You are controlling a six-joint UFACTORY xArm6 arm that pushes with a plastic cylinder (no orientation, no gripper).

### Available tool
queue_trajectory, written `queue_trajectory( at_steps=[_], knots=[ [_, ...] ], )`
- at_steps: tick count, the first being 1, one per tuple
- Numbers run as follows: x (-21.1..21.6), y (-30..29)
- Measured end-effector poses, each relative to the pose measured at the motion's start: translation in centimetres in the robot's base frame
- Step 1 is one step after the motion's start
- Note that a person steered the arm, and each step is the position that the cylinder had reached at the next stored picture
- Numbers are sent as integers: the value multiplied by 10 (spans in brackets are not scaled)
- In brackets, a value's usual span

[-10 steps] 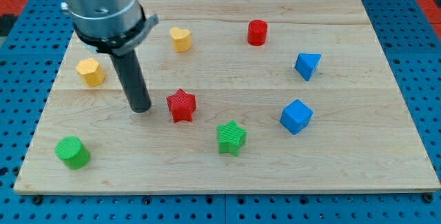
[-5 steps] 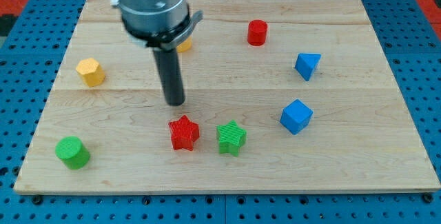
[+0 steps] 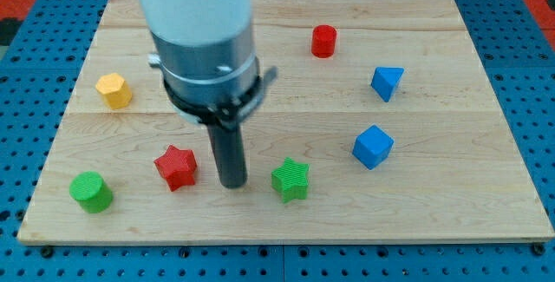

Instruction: Push the red star diagonally between the hexagon and the green star

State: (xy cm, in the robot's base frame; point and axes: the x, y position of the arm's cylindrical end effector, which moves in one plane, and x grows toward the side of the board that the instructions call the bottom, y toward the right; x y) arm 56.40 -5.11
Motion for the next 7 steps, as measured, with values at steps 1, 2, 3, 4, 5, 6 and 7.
queue_trajectory(
  at_steps=[1, 2, 3, 4, 5, 6, 7],
  knots=[
    [27, -46],
    [-1, -58],
    [-31, -58],
    [1, -49],
    [22, -92],
    [0, -116],
    [-34, -108]
  ],
)
